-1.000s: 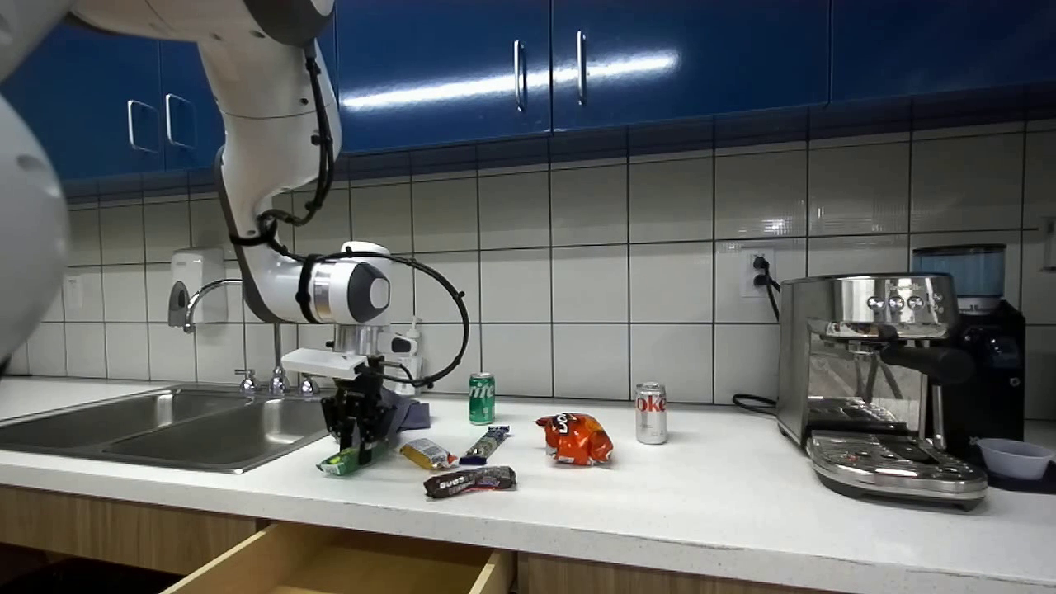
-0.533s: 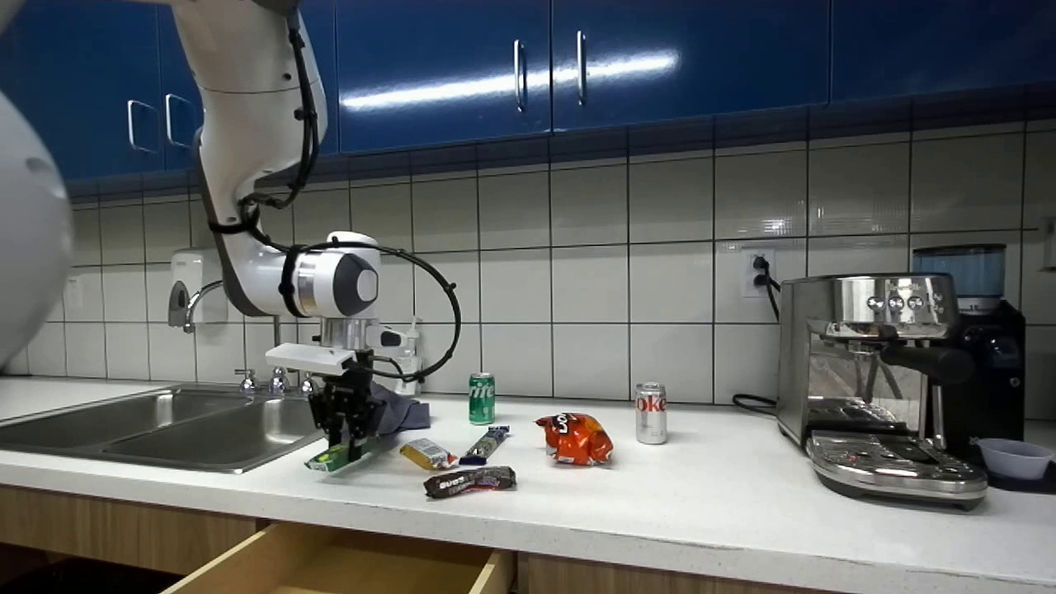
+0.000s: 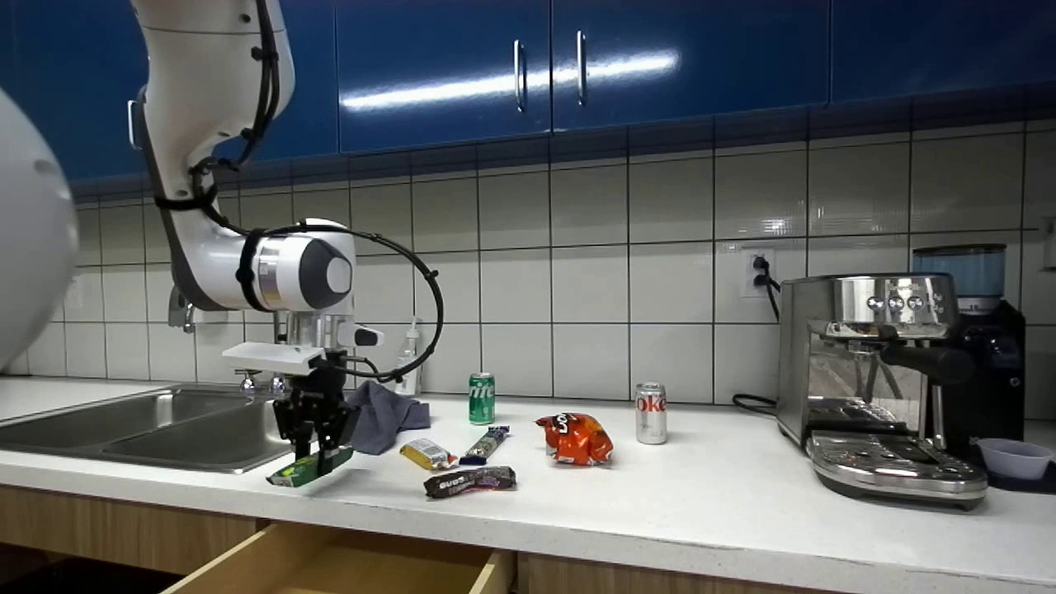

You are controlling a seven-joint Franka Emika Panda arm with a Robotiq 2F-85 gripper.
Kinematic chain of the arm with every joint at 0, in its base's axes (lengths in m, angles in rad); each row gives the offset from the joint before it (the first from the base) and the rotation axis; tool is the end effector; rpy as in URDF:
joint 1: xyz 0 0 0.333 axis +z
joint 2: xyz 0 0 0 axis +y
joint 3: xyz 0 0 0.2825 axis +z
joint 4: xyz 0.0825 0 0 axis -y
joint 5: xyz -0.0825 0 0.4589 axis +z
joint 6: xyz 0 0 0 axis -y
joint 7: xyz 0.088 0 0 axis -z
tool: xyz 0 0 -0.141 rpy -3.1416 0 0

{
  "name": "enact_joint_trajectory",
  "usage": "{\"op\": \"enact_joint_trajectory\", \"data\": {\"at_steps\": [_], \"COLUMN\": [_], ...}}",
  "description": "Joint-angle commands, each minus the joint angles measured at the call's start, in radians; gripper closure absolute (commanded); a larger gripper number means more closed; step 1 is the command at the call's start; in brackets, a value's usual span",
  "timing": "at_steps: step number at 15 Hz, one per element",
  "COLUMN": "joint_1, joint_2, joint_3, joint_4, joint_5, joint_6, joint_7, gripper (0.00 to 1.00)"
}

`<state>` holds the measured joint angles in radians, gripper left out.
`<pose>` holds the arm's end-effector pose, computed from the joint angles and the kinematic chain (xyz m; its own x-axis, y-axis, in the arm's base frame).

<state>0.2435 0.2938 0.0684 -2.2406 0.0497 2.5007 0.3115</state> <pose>0.5450 0.1794 0.1063 0.9980 -0.0416 -0.0475 -0.0433 -0.9984 -0.0353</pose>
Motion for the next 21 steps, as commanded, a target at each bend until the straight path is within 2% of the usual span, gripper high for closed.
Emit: {"op": "enact_joint_trajectory", "data": {"at_steps": [1,10,21], "joint_1": [0.010,0.009,0.024], "joint_2": [-0.122,-0.213,-0.097], "joint_3": [0.020,0.080,0.095], "joint_4": [-0.144,-0.318,-0.313], "joint_5": [-0.024,0.023,0.007], "joint_6": [0.026,0.028,0.094], "joint_7": [0.041,0.083,0.122], "gripper": [0.85,0.85,0.85]}}
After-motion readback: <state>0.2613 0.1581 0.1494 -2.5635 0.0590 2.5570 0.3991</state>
